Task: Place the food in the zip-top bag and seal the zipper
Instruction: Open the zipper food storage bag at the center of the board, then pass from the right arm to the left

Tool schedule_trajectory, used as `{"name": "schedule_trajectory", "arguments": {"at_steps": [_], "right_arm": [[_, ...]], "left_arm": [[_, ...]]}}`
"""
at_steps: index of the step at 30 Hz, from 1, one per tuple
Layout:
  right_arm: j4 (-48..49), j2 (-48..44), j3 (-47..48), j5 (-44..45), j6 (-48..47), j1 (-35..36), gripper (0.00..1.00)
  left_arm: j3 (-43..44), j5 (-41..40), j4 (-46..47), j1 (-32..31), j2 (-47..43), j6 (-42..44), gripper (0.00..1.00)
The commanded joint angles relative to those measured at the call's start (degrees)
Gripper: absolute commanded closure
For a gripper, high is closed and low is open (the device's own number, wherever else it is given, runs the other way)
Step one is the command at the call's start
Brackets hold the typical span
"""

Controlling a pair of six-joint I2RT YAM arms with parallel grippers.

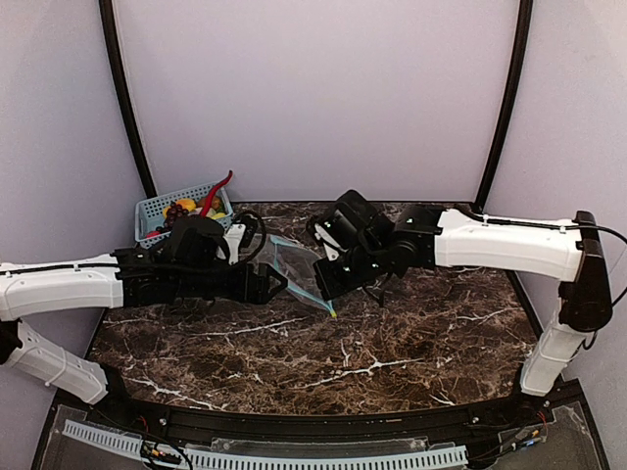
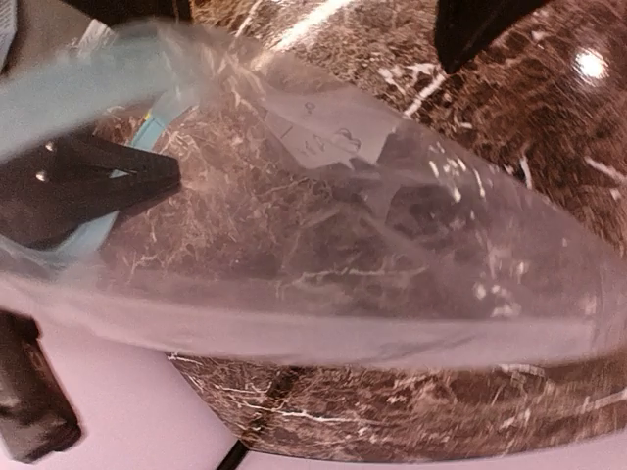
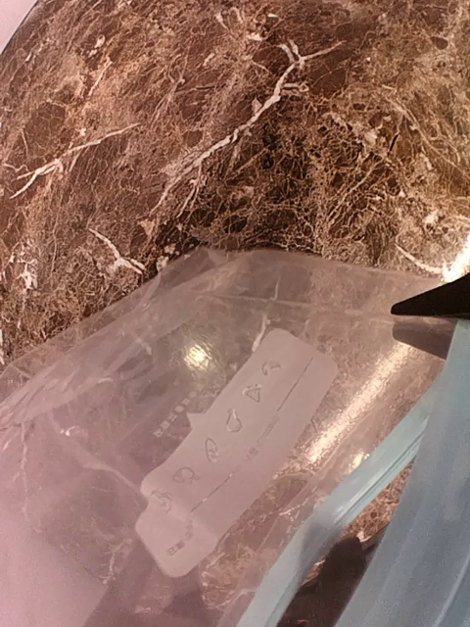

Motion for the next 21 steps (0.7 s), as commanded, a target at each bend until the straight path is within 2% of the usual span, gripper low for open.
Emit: {"name": "schedule_trajectory", "arguments": {"at_steps": [1, 4, 7, 16, 21], "right_arm": [[-4.22, 1.08, 1.51, -0.81, -2.98, -0.33, 1.0], [-4.74, 1.61, 2.04, -0.79, -2.78, -0.33, 1.0], [-5.47, 2.42, 2.99, -0.6, -2.48, -0.29, 1.0], [-7.06, 3.74, 5.2, -0.4, -3.42, -0.21, 1.0], [-7.53, 4.2, 5.36, -0.69, -3.54, -0.03, 1.0]], "left_arm": [[8.48, -0.08, -10.61, 0.33, -3.25, 13.66, 0.07], [14.84, -1.54, -16.25, 0.35, -1.78, 18.0, 0.02], [19.15, -3.38, -22.87, 0.33, -0.27, 19.93, 0.01], [27.16, -2.05, -27.79, 0.38, 4.4, 26.29, 0.01], [30.53, -2.56, -27.54, 0.33, 7.65, 28.26, 0.01]]}}
